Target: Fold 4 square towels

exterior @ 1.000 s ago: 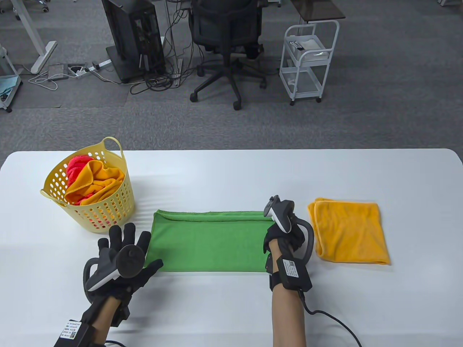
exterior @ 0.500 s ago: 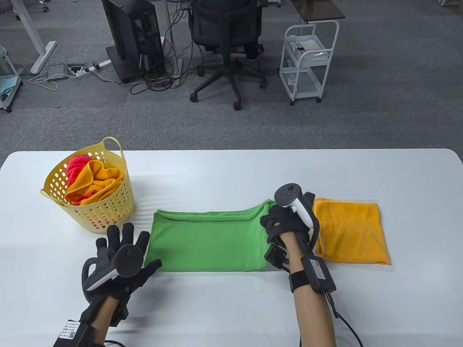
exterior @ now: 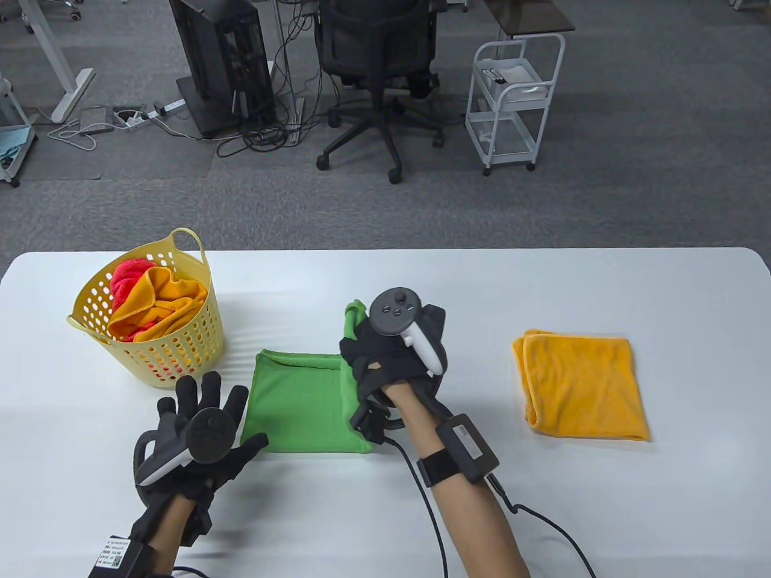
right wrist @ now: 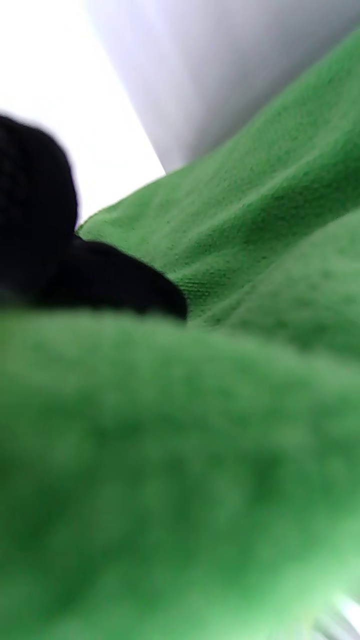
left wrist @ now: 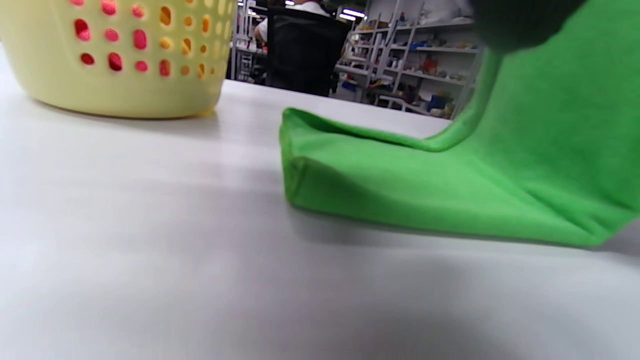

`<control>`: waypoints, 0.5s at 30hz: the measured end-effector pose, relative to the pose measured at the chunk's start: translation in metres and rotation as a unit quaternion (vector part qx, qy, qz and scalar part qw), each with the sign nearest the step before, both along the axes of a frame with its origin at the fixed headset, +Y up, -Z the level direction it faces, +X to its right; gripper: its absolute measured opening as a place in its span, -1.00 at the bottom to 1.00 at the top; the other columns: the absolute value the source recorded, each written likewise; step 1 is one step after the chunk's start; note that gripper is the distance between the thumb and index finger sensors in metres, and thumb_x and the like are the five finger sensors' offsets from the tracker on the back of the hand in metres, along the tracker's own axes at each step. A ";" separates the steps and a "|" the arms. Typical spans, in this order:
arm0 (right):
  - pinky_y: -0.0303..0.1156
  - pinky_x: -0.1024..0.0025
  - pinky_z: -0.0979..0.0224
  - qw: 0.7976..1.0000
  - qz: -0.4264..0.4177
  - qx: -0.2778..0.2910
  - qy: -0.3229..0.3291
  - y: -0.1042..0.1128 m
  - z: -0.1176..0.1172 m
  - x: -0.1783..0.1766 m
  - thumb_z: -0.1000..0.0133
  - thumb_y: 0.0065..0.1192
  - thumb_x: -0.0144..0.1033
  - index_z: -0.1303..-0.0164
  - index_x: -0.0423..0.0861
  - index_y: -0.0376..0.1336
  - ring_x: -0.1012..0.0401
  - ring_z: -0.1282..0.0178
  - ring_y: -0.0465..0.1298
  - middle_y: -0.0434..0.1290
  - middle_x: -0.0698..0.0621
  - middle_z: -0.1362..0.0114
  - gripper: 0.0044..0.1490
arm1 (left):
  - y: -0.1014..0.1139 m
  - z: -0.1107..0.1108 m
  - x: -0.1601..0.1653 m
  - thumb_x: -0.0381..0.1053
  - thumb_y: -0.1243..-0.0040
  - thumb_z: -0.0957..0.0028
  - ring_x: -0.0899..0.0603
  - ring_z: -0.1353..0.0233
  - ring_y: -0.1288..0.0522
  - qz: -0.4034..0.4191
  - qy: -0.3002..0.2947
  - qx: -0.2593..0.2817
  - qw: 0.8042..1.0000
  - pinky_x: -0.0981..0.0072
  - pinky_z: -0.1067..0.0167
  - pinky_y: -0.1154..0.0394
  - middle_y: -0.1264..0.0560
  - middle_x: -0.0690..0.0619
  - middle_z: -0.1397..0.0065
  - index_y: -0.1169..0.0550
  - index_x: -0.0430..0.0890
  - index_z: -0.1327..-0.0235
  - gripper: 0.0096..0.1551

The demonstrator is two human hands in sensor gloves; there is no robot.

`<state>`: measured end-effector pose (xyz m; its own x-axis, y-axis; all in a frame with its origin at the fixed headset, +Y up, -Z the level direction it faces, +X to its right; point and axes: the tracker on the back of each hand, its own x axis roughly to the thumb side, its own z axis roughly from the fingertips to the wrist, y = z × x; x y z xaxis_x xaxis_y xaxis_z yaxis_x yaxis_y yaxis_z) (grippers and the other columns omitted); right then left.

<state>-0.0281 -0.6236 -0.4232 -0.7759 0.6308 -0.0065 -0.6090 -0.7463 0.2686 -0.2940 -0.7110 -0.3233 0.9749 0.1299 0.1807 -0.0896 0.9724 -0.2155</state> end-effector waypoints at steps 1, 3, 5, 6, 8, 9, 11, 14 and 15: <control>0.64 0.45 0.28 1.000 0.009 -0.001 0.006 -0.003 -0.001 -0.010 -0.34 0.32 -0.24 -0.40 -0.42 0.16 0.24 0.29 0.77 0.42 -0.49 -0.43 -0.34 | 0.000 0.000 0.000 0.49 0.13 -0.19 -0.60 -0.56 0.52 0.001 0.000 0.000 1.000 -0.56 -0.35 0.46 0.34 -0.38 -0.76 0.06 -0.04 -0.79 0.06; 0.63 0.44 0.26 0.999 0.029 -0.005 0.019 -0.014 -0.003 -0.034 -0.35 0.31 -0.24 -0.42 -0.40 0.15 0.23 0.27 0.76 0.40 -0.48 -0.47 -0.34 | 0.000 0.000 -0.001 0.49 0.13 -0.19 -0.60 -0.56 0.52 0.002 -0.001 -0.001 1.000 -0.57 -0.35 0.46 0.34 -0.37 -0.75 0.06 -0.04 -0.79 0.06; 0.63 0.43 0.24 0.998 0.052 -0.006 0.023 -0.031 -0.008 -0.057 -0.35 0.32 -0.22 -0.43 -0.36 0.16 0.22 0.25 0.76 0.39 -0.44 -0.51 -0.35 | 0.000 0.000 -0.001 0.49 0.13 -0.19 -0.60 -0.56 0.52 0.002 0.000 -0.002 1.000 -0.57 -0.35 0.46 0.34 -0.38 -0.75 0.06 -0.04 -0.79 0.06; 0.63 0.43 0.24 0.998 0.058 -0.008 0.023 -0.035 -0.009 -0.062 -0.34 0.32 -0.22 -0.44 -0.35 0.17 0.21 0.25 0.76 0.38 -0.43 -0.52 -0.35 | 0.000 0.000 -0.001 0.49 0.13 -0.19 -0.60 -0.56 0.51 0.002 -0.001 -0.002 1.000 -0.57 -0.35 0.46 0.34 -0.38 -0.75 0.06 -0.04 -0.79 0.06; 0.63 0.43 0.23 0.997 0.067 -0.021 0.025 -0.054 -0.015 -0.080 -0.34 0.33 -0.22 -0.44 -0.34 0.17 0.21 0.25 0.76 0.38 -0.42 -0.53 -0.35 | 0.000 0.000 0.000 0.49 0.13 -0.19 -0.60 -0.56 0.51 0.002 -0.001 -0.004 1.000 -0.57 -0.35 0.45 0.34 -0.38 -0.76 0.06 -0.04 -0.78 0.06; 0.63 0.42 0.23 0.996 0.070 -0.034 0.032 -0.066 -0.018 -0.090 -0.34 0.32 -0.22 -0.44 -0.34 0.17 0.21 0.24 0.76 0.37 -0.42 -0.53 -0.35 | -0.001 0.000 -0.001 0.49 0.13 -0.20 -0.60 -0.56 0.51 0.002 -0.001 -0.006 1.000 -0.56 -0.35 0.45 0.34 -0.38 -0.75 0.06 -0.04 -0.78 0.06; 0.63 0.42 0.23 0.995 0.073 -0.050 0.038 -0.080 -0.022 -0.101 -0.34 0.32 -0.22 -0.44 -0.34 0.16 0.21 0.24 0.76 0.37 -0.42 -0.54 -0.35 | -0.001 0.000 -0.001 0.49 0.13 -0.19 -0.60 -0.56 0.51 0.002 0.000 -0.009 1.000 -0.57 -0.35 0.46 0.34 -0.38 -0.75 0.07 -0.05 -0.78 0.06; 0.63 0.42 0.20 0.992 0.076 -0.081 0.058 -0.098 -0.029 -0.112 -0.36 0.27 -0.14 -0.47 -0.36 0.14 0.19 0.20 0.76 0.34 -0.46 -0.55 -0.29 | -0.001 0.000 -0.001 0.49 0.13 -0.20 -0.60 -0.56 0.51 0.003 0.001 -0.011 1.000 -0.56 -0.35 0.46 0.34 -0.38 -0.75 0.07 -0.05 -0.78 0.06; 0.64 0.40 0.18 0.989 0.070 -0.104 0.076 -0.104 -0.032 -0.114 -0.37 0.23 -0.08 -0.50 -0.38 0.11 0.17 0.16 0.76 0.31 -0.50 -0.56 -0.24 | -0.001 -0.001 -0.002 0.49 0.13 -0.20 -0.60 -0.56 0.51 0.004 0.002 -0.011 1.000 -0.56 -0.35 0.45 0.34 -0.37 -0.75 0.06 -0.05 -0.78 0.06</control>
